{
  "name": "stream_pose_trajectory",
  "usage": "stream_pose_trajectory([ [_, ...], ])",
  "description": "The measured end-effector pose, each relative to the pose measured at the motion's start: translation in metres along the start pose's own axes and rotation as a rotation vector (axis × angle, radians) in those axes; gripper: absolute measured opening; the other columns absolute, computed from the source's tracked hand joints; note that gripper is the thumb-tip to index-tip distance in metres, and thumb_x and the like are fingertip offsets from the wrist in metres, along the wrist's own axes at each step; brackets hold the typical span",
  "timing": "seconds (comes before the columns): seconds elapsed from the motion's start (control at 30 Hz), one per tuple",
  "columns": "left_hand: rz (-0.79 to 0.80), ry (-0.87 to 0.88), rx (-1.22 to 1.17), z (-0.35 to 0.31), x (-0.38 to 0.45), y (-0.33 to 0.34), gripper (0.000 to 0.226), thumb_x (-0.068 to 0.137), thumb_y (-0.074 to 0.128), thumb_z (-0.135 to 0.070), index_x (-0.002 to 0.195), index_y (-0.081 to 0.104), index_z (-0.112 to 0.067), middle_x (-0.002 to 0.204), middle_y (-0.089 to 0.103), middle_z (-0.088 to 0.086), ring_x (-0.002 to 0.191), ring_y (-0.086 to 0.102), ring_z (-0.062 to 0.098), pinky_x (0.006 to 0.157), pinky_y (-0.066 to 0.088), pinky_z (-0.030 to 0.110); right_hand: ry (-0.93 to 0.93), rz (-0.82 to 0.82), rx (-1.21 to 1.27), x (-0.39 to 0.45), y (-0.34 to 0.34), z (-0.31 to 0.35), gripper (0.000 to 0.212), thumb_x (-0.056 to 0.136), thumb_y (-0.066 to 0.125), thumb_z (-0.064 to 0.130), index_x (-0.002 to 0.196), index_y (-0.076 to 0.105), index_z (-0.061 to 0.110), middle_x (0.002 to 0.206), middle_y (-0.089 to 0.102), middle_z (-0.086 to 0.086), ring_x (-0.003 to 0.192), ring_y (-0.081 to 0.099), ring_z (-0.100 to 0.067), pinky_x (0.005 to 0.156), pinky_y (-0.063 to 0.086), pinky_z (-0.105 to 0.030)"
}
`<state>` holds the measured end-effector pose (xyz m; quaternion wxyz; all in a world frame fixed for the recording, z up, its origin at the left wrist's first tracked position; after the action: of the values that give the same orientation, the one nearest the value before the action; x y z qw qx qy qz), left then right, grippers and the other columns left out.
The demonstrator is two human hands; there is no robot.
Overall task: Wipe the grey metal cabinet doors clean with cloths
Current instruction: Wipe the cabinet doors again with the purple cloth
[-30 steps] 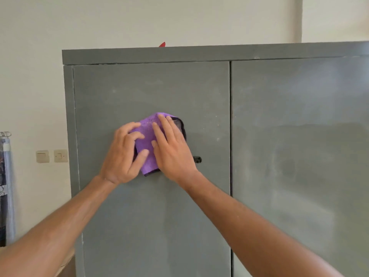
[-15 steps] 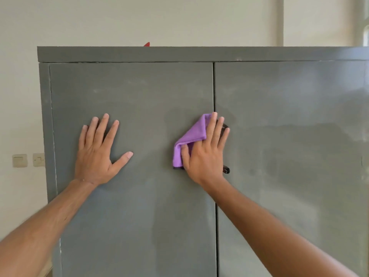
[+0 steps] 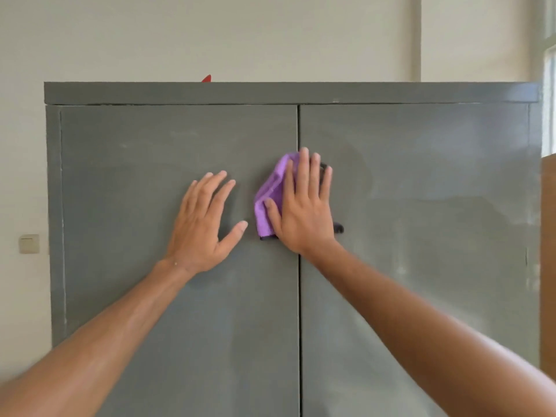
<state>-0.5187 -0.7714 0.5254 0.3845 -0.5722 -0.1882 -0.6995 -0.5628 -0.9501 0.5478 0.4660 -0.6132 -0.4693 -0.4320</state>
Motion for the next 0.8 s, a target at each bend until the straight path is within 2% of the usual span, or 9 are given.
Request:
stream_pose_trajectory([
  [0.1,0.034,-0.028,0.011,-0.02,0.008,0.021,0.08,0.097,0.052,-0.054,0.159,0.035,-0.008,0.168,0.027,0.012,0.158,0.02,0.034,0.129,0.014,0.054,-0.039,-0.091,-0.029,0.038,-0.017,-0.057,0.065,0.107,0.038,0.041,0.156,0.036,-0.002,0.164,0.021,-0.033,0.152,0.022,-0.051,0.122,0.022,-0.064],
  [0.23,0.059,-0.013,0.141,-0.022,0.004,0.034,0.088,0.095,0.048,-0.064,0.162,0.03,-0.01,0.172,0.02,0.01,0.16,0.015,0.034,0.128,0.014,0.057,0.338,-0.158,-0.021,-0.016,-0.036,-0.17,0.068,0.108,0.033,0.039,0.16,0.023,-0.005,0.166,0.013,-0.035,0.154,0.014,-0.052,0.123,0.017,-0.064],
  [0.3,0.063,-0.017,0.173,-0.022,0.005,0.034,0.089,0.095,0.047,-0.064,0.162,0.029,-0.009,0.172,0.019,0.011,0.159,0.015,0.035,0.128,0.014,0.058,0.346,-0.125,-0.006,-0.058,-0.028,-0.168,0.074,0.103,0.044,0.033,0.158,0.021,-0.01,0.164,0.01,-0.038,0.153,0.009,-0.056,0.122,0.015,-0.067],
  [0.4,0.069,-0.016,0.19,-0.024,0.005,0.035,0.09,0.094,0.044,-0.065,0.162,0.029,-0.007,0.171,0.019,0.012,0.159,0.015,0.035,0.127,0.014,0.058,0.065,-0.027,0.011,-0.056,-0.011,-0.112,0.082,0.088,0.066,0.021,0.156,0.031,-0.008,0.165,0.015,-0.033,0.152,0.013,-0.057,0.123,0.016,-0.066],
  [0.47,0.064,-0.011,0.197,-0.024,0.004,0.034,0.089,0.095,0.044,-0.064,0.161,0.03,-0.006,0.171,0.02,0.013,0.159,0.015,0.036,0.127,0.015,0.059,-0.251,-0.015,0.021,-0.026,-0.016,-0.081,0.073,0.086,0.06,0.014,0.155,0.038,0.005,0.165,0.027,-0.027,0.149,0.025,-0.057,0.121,0.023,-0.064],
  [0.53,0.058,-0.01,0.199,-0.026,0.005,0.032,0.089,0.095,0.043,-0.063,0.161,0.031,-0.005,0.171,0.02,0.014,0.159,0.015,0.036,0.127,0.015,0.06,-0.434,-0.029,0.008,0.004,-0.025,-0.094,0.065,0.082,0.052,0.01,0.147,0.052,0.016,0.162,0.037,-0.024,0.143,0.035,-0.057,0.119,0.029,-0.063],
  [0.63,0.066,-0.009,0.202,-0.028,0.007,0.034,0.089,0.095,0.043,-0.062,0.16,0.031,-0.004,0.17,0.021,0.015,0.159,0.015,0.037,0.127,0.015,0.061,-0.239,-0.201,0.043,0.018,-0.054,-0.186,0.041,0.086,0.06,0.001,0.125,0.069,0.011,0.153,0.051,-0.021,0.136,0.045,-0.056,0.114,0.036,-0.064],
  [0.73,0.046,-0.029,0.231,-0.029,0.007,0.032,0.088,0.095,0.043,-0.061,0.158,0.034,-0.001,0.168,0.025,0.019,0.157,0.019,0.04,0.126,0.016,0.062,0.127,-0.251,0.0,-0.029,-0.072,-0.264,0.047,0.092,0.058,0.004,0.139,0.06,0.007,0.158,0.043,-0.023,0.141,0.036,-0.057,0.115,0.031,-0.065],
  [0.8,-0.001,-0.062,0.199,-0.042,0.016,0.029,0.082,0.096,0.044,-0.058,0.152,0.041,0.001,0.161,0.034,0.022,0.152,0.027,0.044,0.125,0.017,0.062,0.26,-0.169,-0.054,-0.057,-0.063,-0.241,0.057,0.097,0.05,0.021,0.151,0.046,0.003,0.164,0.029,-0.026,0.147,0.023,-0.059,0.122,0.017,-0.068],
])
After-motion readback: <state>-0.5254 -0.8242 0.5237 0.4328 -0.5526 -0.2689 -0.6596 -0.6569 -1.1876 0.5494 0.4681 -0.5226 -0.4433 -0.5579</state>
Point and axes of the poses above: each hand's wrist, its own x-axis towards the middle knuckle, its own y-axis out of the palm, z = x × y, the point moved 7 cm from there along x, towards the middle knuckle
